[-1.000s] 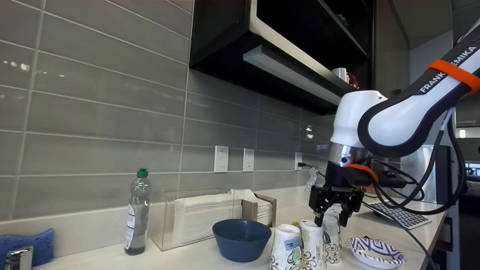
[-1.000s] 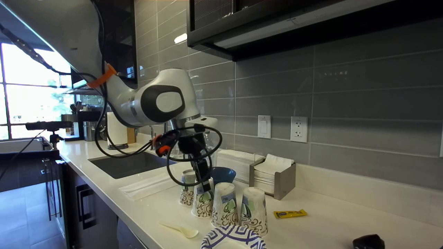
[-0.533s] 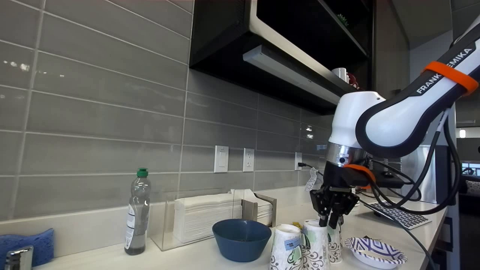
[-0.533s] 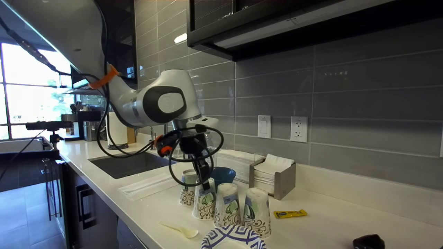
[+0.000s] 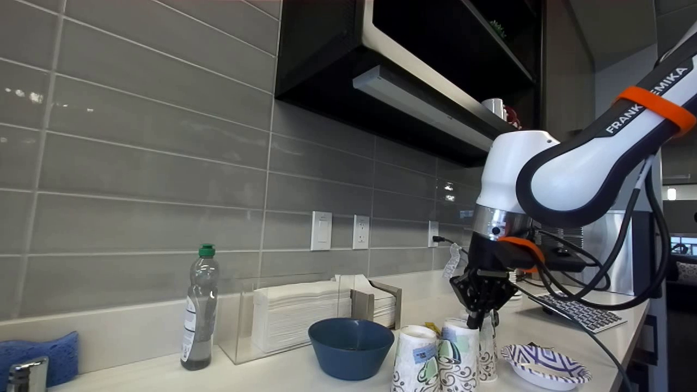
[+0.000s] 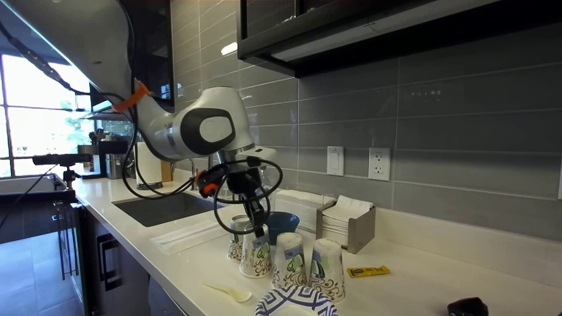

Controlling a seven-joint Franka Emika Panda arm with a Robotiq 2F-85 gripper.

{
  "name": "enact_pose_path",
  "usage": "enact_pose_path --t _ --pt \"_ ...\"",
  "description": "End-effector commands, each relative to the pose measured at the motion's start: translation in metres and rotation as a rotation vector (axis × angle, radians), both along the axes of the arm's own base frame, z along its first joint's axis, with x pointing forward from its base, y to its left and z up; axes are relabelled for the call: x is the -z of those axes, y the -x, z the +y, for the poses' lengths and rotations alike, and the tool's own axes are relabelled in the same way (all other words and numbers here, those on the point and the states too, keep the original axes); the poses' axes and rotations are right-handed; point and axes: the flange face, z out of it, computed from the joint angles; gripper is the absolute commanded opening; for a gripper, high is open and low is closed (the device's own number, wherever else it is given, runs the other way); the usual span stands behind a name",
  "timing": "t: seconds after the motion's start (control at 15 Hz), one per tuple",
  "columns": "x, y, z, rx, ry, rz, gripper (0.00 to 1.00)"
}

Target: Stack the cups

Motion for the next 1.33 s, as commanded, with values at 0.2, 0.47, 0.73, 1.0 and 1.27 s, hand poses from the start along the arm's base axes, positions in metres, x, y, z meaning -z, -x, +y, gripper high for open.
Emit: enact_pose_path --t 0.2,0.47,0.73,1.0,1.27 --pt "-0.053 0.023 0.026 -0.018 0.067 -0.002 0.01" --pt "-0.099 0.043 0.041 -0.006 0.146 0.029 0.01" --pt "-0.098 0.042 0.042 -0.024 0.124 0.024 0.02" --pt "-0.098 0.043 0.041 -0.022 0.127 0.027 0.02" --pt "-0.098 0.043 0.041 -0.022 0.127 0.027 0.02"
